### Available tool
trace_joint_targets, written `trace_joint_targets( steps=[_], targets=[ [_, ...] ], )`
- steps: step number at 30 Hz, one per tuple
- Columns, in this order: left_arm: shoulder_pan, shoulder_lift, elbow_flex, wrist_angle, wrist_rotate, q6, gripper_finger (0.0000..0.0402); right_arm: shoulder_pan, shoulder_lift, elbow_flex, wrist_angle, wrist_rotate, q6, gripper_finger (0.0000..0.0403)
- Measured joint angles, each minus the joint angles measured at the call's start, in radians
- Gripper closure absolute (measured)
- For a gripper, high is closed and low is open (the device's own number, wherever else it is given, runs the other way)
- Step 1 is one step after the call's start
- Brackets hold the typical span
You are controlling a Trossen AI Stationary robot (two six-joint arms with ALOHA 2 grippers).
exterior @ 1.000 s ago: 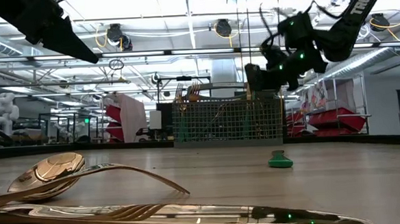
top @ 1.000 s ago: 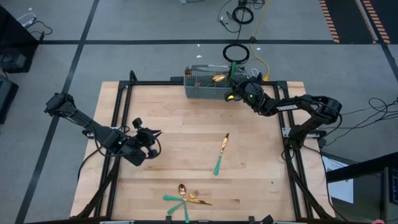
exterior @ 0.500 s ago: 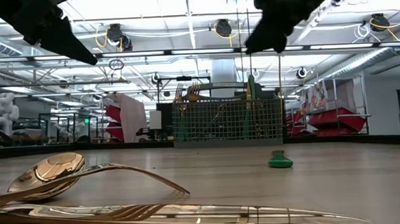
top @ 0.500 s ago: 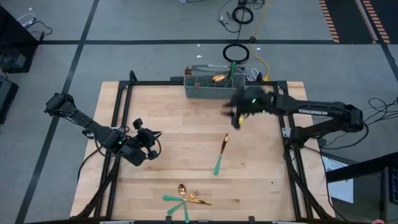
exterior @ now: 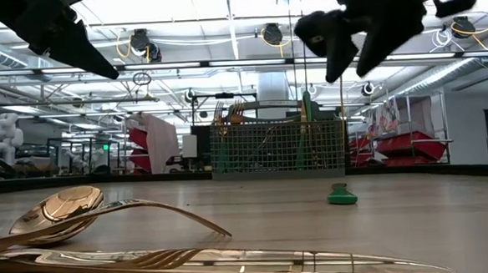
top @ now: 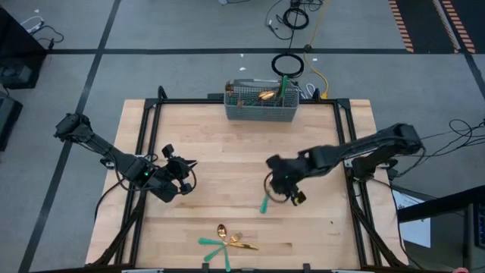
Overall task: Sort silverware
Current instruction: Put the green knife into the gray silverware basket with the other knives
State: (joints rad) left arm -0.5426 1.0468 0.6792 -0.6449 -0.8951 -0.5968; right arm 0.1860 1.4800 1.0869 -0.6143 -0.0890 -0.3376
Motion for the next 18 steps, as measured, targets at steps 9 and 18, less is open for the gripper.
trace_joint_targets(
  steps=[9, 18],
  targets=[
    [-0.001, 0.0, 0.0, 0.0, 0.022, 0.0, 0.036, 0.038, 0.25, 0.111, -0.019, -0.02, -0.244, 0.0245],
    [-0.001, 0.0, 0.0, -0.001, 0.055, -0.027, 0.036, 0.038, 0.393, 0.16, -0.046, -0.022, -0.392, 0.0245]
  ],
)
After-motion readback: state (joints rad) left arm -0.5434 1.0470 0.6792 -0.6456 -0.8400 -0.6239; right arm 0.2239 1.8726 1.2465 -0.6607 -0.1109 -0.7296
